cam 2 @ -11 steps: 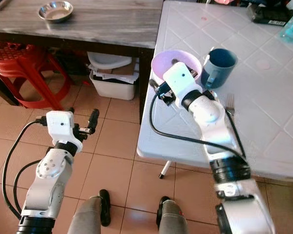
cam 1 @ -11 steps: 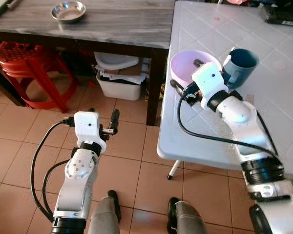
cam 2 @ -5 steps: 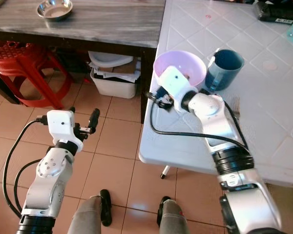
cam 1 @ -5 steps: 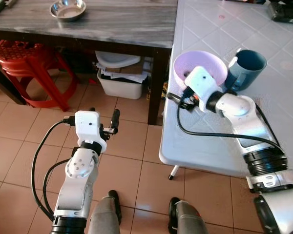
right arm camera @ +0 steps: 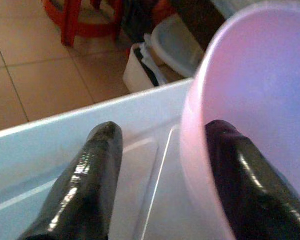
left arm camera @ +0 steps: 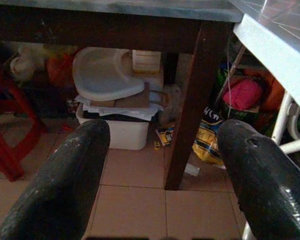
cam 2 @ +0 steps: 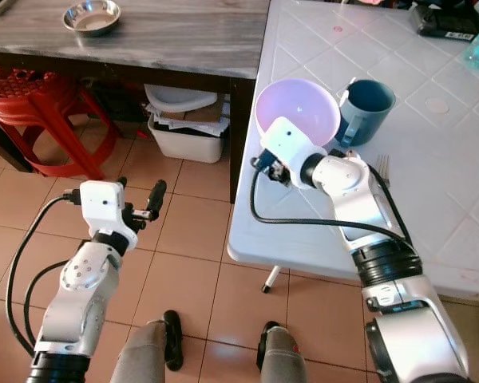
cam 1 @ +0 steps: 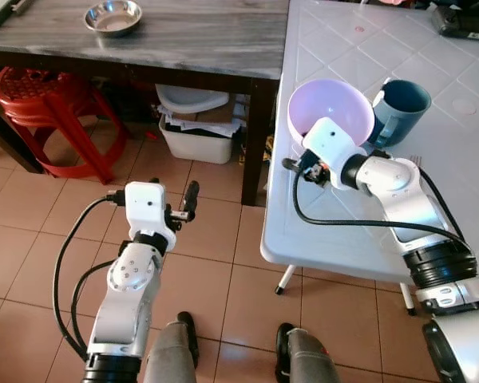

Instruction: Setting the table

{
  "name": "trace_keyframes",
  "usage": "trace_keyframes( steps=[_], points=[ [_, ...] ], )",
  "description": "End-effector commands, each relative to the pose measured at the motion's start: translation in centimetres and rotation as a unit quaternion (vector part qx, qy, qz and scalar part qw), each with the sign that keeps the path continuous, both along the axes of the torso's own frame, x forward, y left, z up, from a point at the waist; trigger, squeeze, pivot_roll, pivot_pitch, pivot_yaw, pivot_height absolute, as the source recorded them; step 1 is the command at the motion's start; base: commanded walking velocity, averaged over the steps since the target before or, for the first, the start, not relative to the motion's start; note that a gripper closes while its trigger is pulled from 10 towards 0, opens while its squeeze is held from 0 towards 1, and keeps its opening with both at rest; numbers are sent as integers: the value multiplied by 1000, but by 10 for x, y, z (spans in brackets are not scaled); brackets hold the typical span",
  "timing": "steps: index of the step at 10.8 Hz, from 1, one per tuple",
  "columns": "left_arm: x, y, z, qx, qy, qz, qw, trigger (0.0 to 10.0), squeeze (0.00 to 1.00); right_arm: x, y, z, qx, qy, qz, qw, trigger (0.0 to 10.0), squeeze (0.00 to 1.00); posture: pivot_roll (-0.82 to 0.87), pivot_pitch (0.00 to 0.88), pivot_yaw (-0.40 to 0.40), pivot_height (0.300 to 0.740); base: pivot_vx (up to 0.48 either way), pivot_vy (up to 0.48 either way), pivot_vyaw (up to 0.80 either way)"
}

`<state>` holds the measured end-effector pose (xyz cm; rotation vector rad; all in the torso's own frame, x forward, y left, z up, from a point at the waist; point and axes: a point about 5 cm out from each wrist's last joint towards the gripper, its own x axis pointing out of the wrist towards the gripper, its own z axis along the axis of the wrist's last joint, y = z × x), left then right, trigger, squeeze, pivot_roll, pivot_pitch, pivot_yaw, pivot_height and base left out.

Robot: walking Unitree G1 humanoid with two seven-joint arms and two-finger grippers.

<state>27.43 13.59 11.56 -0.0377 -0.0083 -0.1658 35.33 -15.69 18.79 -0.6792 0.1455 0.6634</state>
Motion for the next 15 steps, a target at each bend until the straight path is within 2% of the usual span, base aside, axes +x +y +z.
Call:
trace_keyframes(
  steps=[1, 2, 4, 6, 10, 14, 15],
  points=[
    [-2, 1, -4, 2, 12, -6, 1000, 10000, 0, -3, -2, -5, -16, 15, 2, 1000, 0, 0, -40, 212, 5, 740, 0, 0, 0],
    [-3, 1, -4, 2, 13, -8, 1000, 10000, 0, -4, -6, -9, -25, 24, -3, 999, 0, 0, -40, 214, 5, 740, 0, 0, 0],
    [-10, -5, 3, -38, -12, -73, 997, 10000, 0, -6, -11, -13, -43, 28, -5, 999, 0, 0, -44, 215, 5, 740, 0, 0, 0],
    [-16, -12, 9, -56, -20, -134, 989, 10000, 0, -6, -15, -13, -56, 28, -7, 998, 0, 0, -44, 215, 5, 740, 0, 0, 0],
    [-25, -19, 11, -44, -29, -195, 979, 10000, 0, -5, -20, -12, -71, 23, -15, 997, 0, 0, -44, 221, 0, 740, 0, 0, 0],
    [-28, -19, 11, -42, -31, -200, 978, 10000, 0, -5, -22, -11, -81, 9, -14, 997, 0, 0, -40, 224, -2, 740, 0, 0, 0],
    [-28, -19, 12, -44, -32, -200, 978, 10000, 0, -4, -17, -5, -84, -6, -3, 996, 0, 0, -38, 224, -2, 740, 0, 0, 0]
  ],
)
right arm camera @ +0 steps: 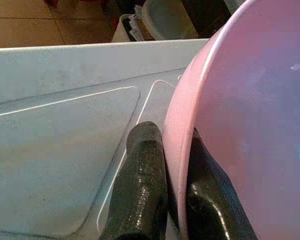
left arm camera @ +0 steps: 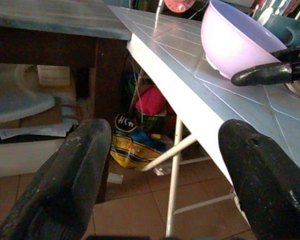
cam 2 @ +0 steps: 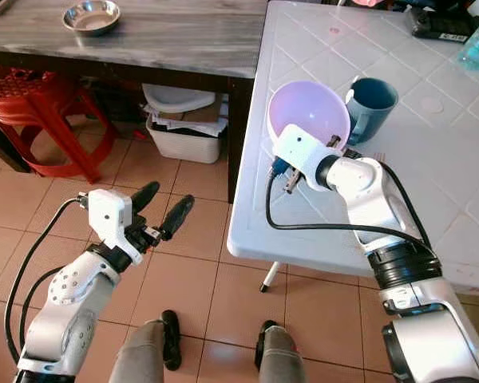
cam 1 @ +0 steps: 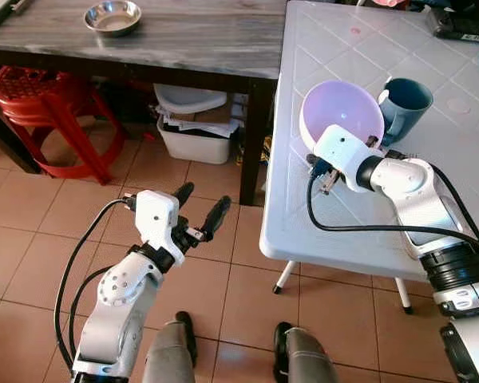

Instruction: Setting the table

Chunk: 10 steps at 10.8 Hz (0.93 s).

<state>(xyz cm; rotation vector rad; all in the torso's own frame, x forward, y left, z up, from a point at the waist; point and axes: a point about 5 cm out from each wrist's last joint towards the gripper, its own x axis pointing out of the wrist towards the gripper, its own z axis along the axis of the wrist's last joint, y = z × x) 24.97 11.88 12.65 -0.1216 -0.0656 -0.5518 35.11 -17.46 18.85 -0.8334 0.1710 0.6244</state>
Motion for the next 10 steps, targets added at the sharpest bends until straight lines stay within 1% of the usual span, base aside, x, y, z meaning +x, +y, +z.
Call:
trace_keyframes(
  steps=[1, 2, 3, 4, 5, 6, 7, 8, 10],
  points=[
    [-1, 1, -2, 8, 3, 10, 1000, 10000, 0, -1, 4, 0, 5, -4, 6, 1000, 0, 0, -40, 224, -3, 740, 0, 0, 0],
    [6, 9, -4, 37, -3, 67, 997, 10000, 0, 1, 6, 4, 19, -32, 0, 999, 0, 0, -37, 225, -2, 740, 0, 0, 0],
    [14, 20, -5, 45, -1, 113, 993, 10000, 0, 3, 14, 19, 78, -93, -14, 992, 0, 0, -39, 227, -1, 740, 0, 0, 0],
    [17, 26, -3, 32, 0, 129, 991, 10000, 0, -1, 22, 26, 117, -124, -13, 985, 0, 0, -40, 228, 0, 740, 0, 480, 0],
    [18, 28, -2, 33, -2, 138, 990, 10000, 0, -8, 29, 27, 144, -148, -7, 978, 0, 0, -37, 227, -1, 740, 0, 480, 0],
    [19, 27, -1, 38, -10, 143, 989, 10000, 0, -19, 37, 22, 185, -146, 7, 972, 0, 0, -31, 222, -5, 740, 0, 480, 0],
    [20, 25, -1, 36, -12, 143, 989, 10000, 0, -31, 40, 15, 207, -149, 7, 967, 0, 0, -33, 219, -8, 740, 0, 480, 0],
    [21, 25, -3, 31, -10, 150, 988, 10000, 0, -39, 40, 9, 227, -150, -8, 962, 0, 0, -42, 215, -12, 740, 0, 480, 0],
    [22, 21, -5, 30, -9, 152, 988, 10000, 0, -46, 39, 6, 239, -159, -20, 958, 0, 0, -51, 209, -14, 740, 0, 480, 0]
  ],
)
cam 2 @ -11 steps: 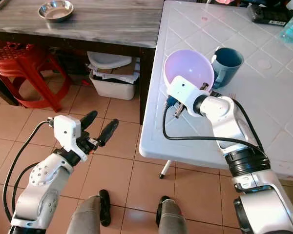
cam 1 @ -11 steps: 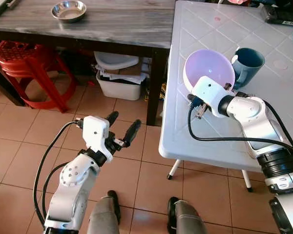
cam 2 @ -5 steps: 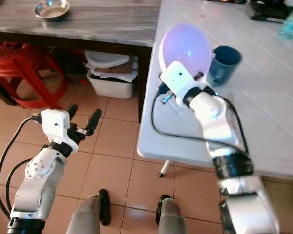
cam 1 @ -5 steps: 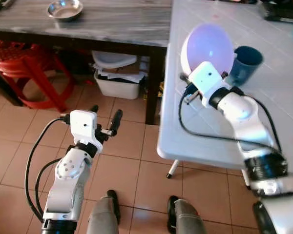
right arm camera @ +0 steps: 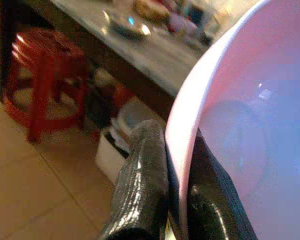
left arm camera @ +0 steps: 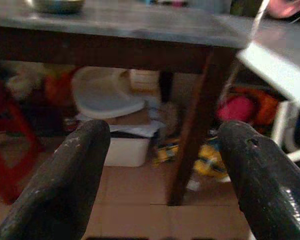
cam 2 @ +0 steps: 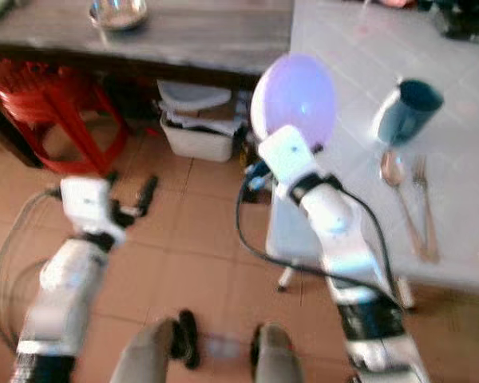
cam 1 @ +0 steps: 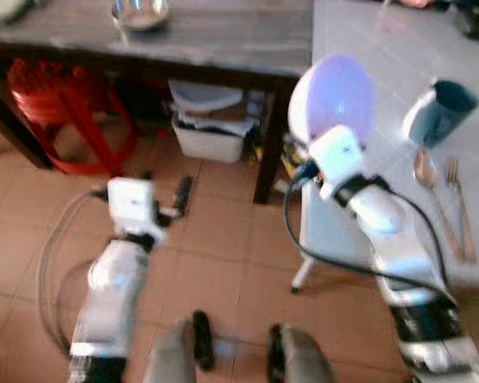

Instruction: Setting the table

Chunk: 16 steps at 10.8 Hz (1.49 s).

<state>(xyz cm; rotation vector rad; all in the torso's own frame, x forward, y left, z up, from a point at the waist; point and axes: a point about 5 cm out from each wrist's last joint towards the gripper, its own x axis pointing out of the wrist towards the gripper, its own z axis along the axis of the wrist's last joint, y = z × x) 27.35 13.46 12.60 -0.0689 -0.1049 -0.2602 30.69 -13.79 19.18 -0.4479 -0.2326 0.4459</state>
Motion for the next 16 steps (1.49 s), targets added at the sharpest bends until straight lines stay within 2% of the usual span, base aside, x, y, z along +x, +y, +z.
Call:
trace_keyframes(
  steps=[1, 3, 4, 5, 6, 9, 14, 16],
  points=[
    [-1, 3, -4, 7, 2, 4, 1000, 10000, 0, -4, 2, 2, 5, -12, -2, 1000, 0, 0, -59, 204, -18, 740, 0, 472, 0],
    [2, 3, -1, 12, -5, 3, 1000, 10000, 0, -7, 4, -4, 12, -3, -4, 1000, 0, 0, -48, 207, -25, 740, 0, 429, 0],
    [3, 3, -1, 13, -7, 8, 1000, 10000, 0, -9, 7, -4, 13, -3, -2, 1000, 2235, 0, -50, 208, -23, 740, 285, 386, 0],
    [2, 3, -1, 15, -11, 11, 1000, 10000, 0, -10, 9, -5, 13, -5, 0, 1000, 5647, 0, -51, 209, -22, 740, 349, 330, 0],
    [2, 1, -2, 12, -10, 10, 1000, 10000, 0, -10, 10, -5, 14, -7, -3, 1000, 10000, 0, -52, 210, -19, 740, 356, 322, 0],
    [7, -1, 1, 17, -15, 7, 1000, 10000, 0, -8, 8, -2, 15, -11, -7, 1000, 10000, 0, -60, 211, -9, 740, 379, 212, 0],
    [9, -2, 4, 17, -19, 12, 1000, 10000, 0, -13, 22, -9, 18, -1, 14, 1000, 10000, 0, -56, 208, -4, 740, 460, 0, 0],
    [11, 0, 17, 19, -43, 25, 999, 10000, 0, -13, 21, -9, 20, -3, 12, 1000, 10000, 0, -53, 202, -1, 740, 474, 0, 0]
  ],
)
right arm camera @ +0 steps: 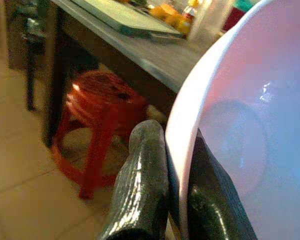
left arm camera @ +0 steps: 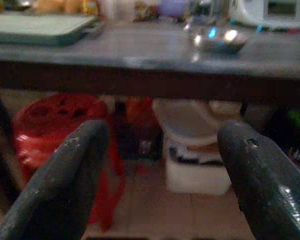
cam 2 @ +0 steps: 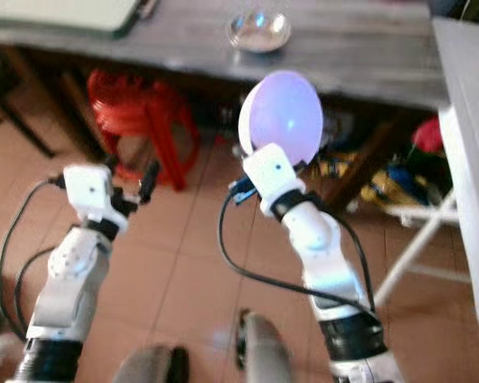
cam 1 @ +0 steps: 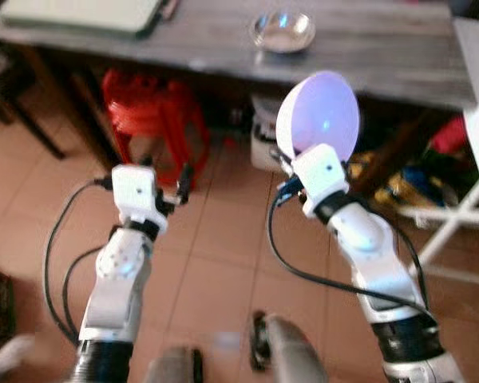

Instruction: Setting the table

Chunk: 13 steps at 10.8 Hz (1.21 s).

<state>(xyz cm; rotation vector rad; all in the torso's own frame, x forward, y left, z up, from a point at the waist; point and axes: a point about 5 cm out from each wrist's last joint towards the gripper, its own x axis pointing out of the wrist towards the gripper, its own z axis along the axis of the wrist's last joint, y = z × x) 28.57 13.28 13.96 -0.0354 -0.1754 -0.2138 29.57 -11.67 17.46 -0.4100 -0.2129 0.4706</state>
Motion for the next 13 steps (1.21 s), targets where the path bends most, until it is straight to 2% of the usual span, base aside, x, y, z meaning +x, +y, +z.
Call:
trace_keyframes(
  steps=[1, 5, 7, 10, 13],
  points=[
    [-1, 1, 4, 8, -9, 0, 1000, 10000, 0, -1, 1, 7, 7, -19, -1, 1000, 10000, 0, -52, 199, -1, 740, 480, 0, 0],
    [-2, -4, 4, 6, -11, -11, 1000, 10000, 0, 5, 0, 9, -7, -32, -20, 999, 10000, 0, -49, 191, 1, 740, 480, 0, 0],
    [-3, -9, 6, 4, -14, -26, 1000, 10000, 0, 11, -1, 13, 4, -31, -28, 999, 10000, 0, -48, 192, 2, 740, 480, 0, 0],
    [-5, -9, 4, 3, -9, -29, 1000, 10000, 0, 18, -4, 11, -8, -28, -60, 998, 10000, 0, -47, 193, 2, 740, 480, 0, 0],
    [-4, -11, 5, -2, -7, -30, 1000, 10000, 0, 24, -1, 13, -13, -36, -67, 997, 10000, 0, -44, 204, -7, 740, 477, 0, 0]
  ],
)
